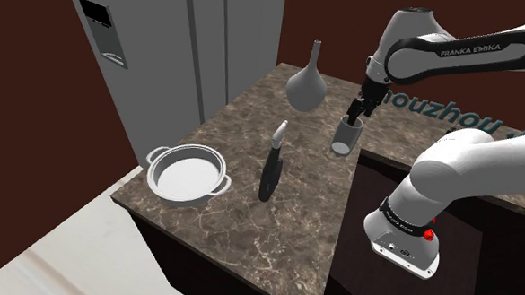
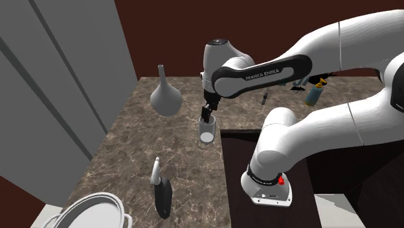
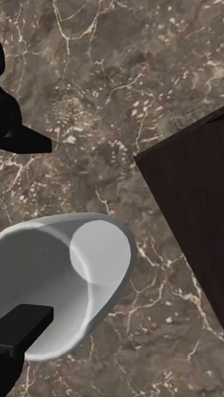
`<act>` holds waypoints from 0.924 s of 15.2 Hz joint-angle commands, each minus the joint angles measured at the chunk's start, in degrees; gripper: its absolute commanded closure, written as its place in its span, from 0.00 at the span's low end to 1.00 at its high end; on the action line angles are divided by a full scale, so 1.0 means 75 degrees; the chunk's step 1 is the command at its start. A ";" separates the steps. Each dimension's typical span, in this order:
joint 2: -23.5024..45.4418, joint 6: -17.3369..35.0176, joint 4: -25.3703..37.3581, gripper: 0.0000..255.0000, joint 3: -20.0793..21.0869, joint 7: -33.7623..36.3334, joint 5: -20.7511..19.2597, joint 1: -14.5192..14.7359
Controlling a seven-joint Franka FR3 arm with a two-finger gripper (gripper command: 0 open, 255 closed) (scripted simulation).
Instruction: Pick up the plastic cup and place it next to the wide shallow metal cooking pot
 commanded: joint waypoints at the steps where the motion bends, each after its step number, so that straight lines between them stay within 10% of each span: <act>1: 0.0121 0.0279 -0.0150 0.00 -0.0070 -0.0003 -0.0078 -0.0037; 12: 0.0408 0.0796 -0.0382 0.00 -0.0181 0.0016 -0.0199 -0.0080; 13: 0.0408 0.0795 -0.0382 1.00 -0.0181 0.0016 -0.0199 -0.0080; 14: 0.0409 0.0795 -0.0381 1.00 -0.0181 0.0016 -0.0199 -0.0080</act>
